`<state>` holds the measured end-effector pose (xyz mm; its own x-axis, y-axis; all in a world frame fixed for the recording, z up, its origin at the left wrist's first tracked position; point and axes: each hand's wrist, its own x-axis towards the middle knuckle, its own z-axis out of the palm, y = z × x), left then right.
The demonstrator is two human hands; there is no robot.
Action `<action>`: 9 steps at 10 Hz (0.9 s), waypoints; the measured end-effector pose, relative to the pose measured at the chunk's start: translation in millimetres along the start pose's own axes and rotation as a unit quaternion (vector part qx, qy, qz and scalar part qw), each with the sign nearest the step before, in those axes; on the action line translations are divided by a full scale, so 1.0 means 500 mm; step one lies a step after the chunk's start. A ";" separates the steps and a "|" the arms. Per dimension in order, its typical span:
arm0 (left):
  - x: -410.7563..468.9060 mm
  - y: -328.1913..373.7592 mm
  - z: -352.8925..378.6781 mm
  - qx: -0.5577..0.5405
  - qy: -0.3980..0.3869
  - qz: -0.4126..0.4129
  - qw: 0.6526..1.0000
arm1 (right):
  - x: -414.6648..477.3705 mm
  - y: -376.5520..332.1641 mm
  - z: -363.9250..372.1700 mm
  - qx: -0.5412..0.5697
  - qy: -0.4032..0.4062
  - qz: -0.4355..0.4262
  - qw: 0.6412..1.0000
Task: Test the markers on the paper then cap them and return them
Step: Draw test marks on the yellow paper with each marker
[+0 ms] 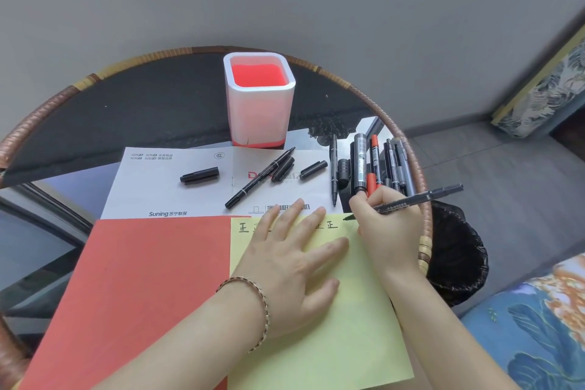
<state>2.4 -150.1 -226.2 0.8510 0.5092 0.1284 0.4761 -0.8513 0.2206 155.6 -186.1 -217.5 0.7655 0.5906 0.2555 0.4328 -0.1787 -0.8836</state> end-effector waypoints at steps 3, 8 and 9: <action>0.000 0.001 0.000 -0.006 -0.002 -0.002 1.000 | 0.000 0.003 0.003 -0.018 -0.010 -0.019 1.000; -0.001 0.002 -0.001 -0.010 -0.006 -0.008 1.000 | 0.001 0.009 0.001 -0.020 -0.012 -0.023 0.999; -0.001 0.002 -0.002 -0.009 -0.008 -0.007 1.000 | 0.001 0.010 0.000 -0.011 -0.014 -0.024 1.000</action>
<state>2.4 -151.0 -225.1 0.8473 0.5194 0.1105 0.4847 -0.8414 0.2390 158.0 -186.9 -221.6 0.7303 0.6204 0.2861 0.4794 -0.1670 -0.8616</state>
